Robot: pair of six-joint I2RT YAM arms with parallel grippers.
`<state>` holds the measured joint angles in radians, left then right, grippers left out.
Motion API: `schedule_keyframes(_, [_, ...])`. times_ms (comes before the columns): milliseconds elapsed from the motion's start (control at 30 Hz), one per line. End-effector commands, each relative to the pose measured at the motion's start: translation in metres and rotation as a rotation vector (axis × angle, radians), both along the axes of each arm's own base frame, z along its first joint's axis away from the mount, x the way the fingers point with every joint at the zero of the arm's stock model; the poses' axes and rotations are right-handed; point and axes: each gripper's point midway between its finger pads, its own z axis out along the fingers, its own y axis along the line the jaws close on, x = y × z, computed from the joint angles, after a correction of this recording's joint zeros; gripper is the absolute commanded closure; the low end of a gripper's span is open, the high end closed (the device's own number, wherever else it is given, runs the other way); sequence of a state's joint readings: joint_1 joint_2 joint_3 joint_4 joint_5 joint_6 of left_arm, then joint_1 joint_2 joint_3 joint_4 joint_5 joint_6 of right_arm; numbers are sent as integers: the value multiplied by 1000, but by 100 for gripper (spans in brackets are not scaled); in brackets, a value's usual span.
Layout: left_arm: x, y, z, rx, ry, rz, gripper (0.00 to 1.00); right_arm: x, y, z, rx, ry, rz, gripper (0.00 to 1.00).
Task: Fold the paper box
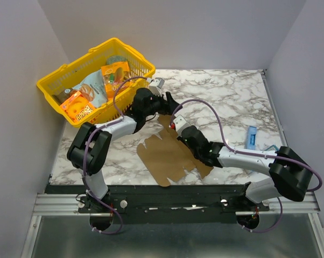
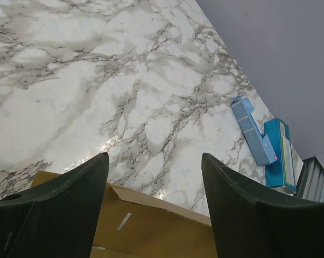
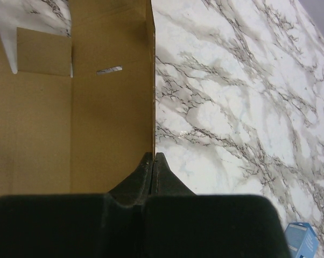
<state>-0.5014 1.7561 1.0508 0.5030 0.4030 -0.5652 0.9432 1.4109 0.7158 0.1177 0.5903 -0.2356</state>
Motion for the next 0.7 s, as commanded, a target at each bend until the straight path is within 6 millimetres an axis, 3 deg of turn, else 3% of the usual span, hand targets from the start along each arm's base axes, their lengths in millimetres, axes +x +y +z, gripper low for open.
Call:
schedule_keyframes(0, [-6, -16, -7, 11, 24, -61, 22, 1, -1, 6, 4, -9, -25, 99])
schedule_keyframes(267, [-27, -16, -37, 59, 151, -55, 24, 3, -3, 5, -7, -14, -38, 99])
schedule_keyframes(667, [-59, -17, -43, 48, 239, -51, 27, 5, -6, 5, -20, -22, -53, 99])
